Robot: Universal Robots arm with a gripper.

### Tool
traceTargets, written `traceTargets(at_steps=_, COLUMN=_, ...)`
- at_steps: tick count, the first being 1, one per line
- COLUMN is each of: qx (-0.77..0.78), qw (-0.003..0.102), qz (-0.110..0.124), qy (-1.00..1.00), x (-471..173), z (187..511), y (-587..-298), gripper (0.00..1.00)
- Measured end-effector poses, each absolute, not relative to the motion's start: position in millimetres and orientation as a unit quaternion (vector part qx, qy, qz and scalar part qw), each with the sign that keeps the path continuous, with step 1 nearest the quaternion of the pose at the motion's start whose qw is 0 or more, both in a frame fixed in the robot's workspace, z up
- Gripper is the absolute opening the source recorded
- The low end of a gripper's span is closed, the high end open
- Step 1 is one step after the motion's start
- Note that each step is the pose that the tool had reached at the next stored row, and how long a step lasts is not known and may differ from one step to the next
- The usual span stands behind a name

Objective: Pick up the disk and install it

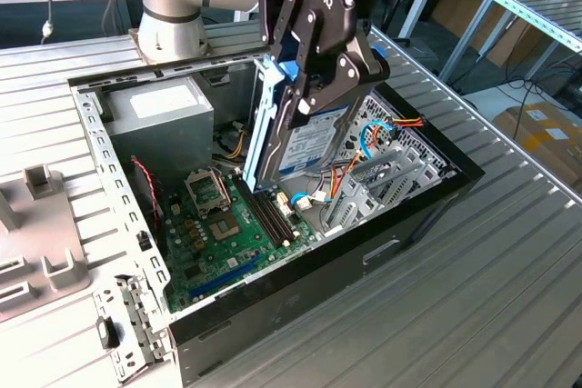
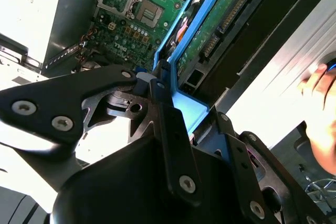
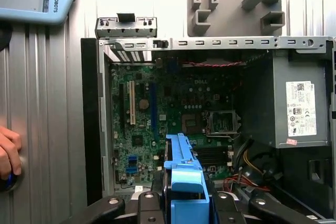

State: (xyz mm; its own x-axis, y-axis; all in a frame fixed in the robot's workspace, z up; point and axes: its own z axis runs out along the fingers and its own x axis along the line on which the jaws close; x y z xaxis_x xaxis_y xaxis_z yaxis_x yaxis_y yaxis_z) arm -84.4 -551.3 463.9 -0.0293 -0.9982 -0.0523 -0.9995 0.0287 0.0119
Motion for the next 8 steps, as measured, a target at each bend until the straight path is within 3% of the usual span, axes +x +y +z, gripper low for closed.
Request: traceTargets(at_steps=8, qx=-0.697, qw=0.015, qz=0.022, qy=0.717, x=-81.4, z=463.5, y=-554.0, gripper=0.37)
